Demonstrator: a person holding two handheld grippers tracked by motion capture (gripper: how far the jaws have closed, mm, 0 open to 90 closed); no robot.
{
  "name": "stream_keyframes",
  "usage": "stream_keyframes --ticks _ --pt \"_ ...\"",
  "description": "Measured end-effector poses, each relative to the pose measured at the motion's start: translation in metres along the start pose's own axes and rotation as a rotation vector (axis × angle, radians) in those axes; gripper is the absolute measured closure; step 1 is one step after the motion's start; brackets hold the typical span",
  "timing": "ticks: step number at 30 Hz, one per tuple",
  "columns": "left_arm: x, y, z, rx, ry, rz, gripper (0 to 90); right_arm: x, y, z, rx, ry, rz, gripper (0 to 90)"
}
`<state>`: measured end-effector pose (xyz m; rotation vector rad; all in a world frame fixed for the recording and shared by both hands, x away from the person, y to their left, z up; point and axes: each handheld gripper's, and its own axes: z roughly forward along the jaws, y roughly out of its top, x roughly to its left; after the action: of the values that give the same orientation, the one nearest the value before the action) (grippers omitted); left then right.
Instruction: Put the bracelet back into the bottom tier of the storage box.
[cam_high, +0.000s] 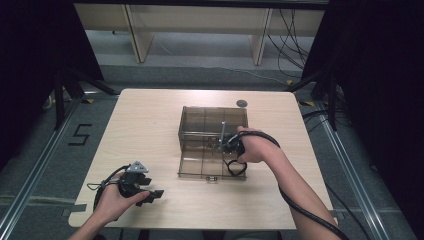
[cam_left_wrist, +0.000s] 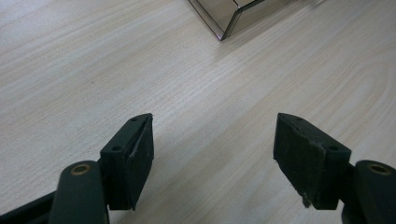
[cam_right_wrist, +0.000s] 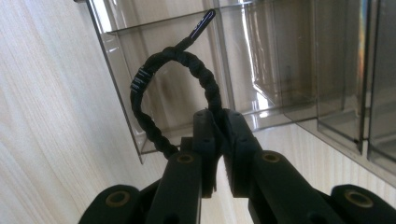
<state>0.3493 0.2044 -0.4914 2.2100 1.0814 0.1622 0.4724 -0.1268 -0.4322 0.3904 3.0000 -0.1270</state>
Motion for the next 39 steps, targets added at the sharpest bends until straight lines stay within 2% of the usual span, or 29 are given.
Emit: stream_keyframes --ticks 2,3,4,5,6,7,8,11,12,14,16,17,18,19,20,23,26,28,30,34,35,39 --pt "0.0 0.0 0.0 0.0 0.0 0.0 28.9 0.0 0.0 0.0 0.006 0.005 0.003 84.8" --pt "0.0 0.0 0.0 0.001 -0.001 0.001 28.9 0.0 0.002 0.001 0.008 0.001 -0.02 84.9" --pt "0.001 0.0 -0.001 0.015 -0.007 0.016 28.9 0.002 0.002 0.003 0.02 0.011 0.001 84.9" --pt "0.001 -0.001 0.002 -0.015 -0.022 -0.001 28.9 0.002 0.003 0.005 0.009 0.019 -0.009 84.9" --pt "0.001 -0.001 0.002 -0.011 -0.026 0.002 28.9 0.002 0.003 0.005 0.009 0.019 -0.009 84.9" --pt "0.001 -0.001 0.002 -0.011 -0.028 0.0 28.9 0.001 0.004 0.004 0.016 -0.01 -0.038 84.9" --pt "0.001 -0.001 0.002 -0.011 -0.027 0.001 28.9 -0.001 0.004 0.005 0.009 -0.011 -0.068 84.9" --pt "0.001 -0.001 0.002 -0.01 -0.027 0.001 28.9 0.002 0.006 0.006 0.028 -0.01 -0.048 84.9" --pt "0.001 -0.001 0.002 -0.01 -0.027 0.0 28.9 0.003 0.006 0.007 0.031 0.007 -0.028 84.9" --pt "0.001 -0.001 0.002 -0.01 -0.028 0.001 28.9 0.003 0.008 0.007 0.049 0.007 -0.037 84.9" --pt "0.001 0.0 0.002 -0.01 -0.025 0.01 28.9 0.004 0.008 0.01 0.033 0.017 -0.031 84.9" --pt "0.001 -0.001 0.002 -0.01 -0.025 0.01 28.9 0.004 0.01 0.008 0.055 0.003 -0.043 84.9" --pt "0.001 0.0 0.001 -0.005 -0.025 0.01 28.9 0.003 0.011 0.01 0.039 -0.01 -0.08 84.9" --pt "0.001 0.0 0.002 -0.007 -0.025 0.01 28.9 0.005 0.011 0.01 0.058 0.004 -0.047 84.9" --pt "0.001 -0.001 0.002 -0.009 -0.024 0.009 28.9 0.006 0.012 0.012 0.069 0.01 -0.041 84.9" --pt "0.001 -0.001 0.002 -0.009 -0.025 0.01 28.9 0.006 0.012 0.013 0.064 0.006 -0.047 84.9" --pt "0.001 0.0 0.002 -0.008 -0.023 0.008 28.9 0.004 0.013 0.016 0.024 0.022 -0.065 84.9" --pt "0.001 0.0 0.002 -0.007 -0.024 0.006 28.9 0.006 0.013 0.015 0.04 0.028 -0.037 84.9" --pt "0.001 0.0 0.002 -0.006 -0.024 0.007 28.9 0.005 0.013 0.014 0.059 0.012 -0.042 84.9" --pt "0.001 0.0 0.002 -0.001 -0.025 0.012 28.9 0.004 0.014 0.015 0.046 0.012 -0.049 84.9" --pt "0.001 0.0 0.002 0.0 -0.024 0.013 28.9 0.003 0.014 0.015 0.045 0.008 -0.065 84.9" --pt "0.001 0.0 0.002 0.003 -0.027 0.013 28.9 0.004 0.013 0.017 0.034 0.019 -0.035 84.9"
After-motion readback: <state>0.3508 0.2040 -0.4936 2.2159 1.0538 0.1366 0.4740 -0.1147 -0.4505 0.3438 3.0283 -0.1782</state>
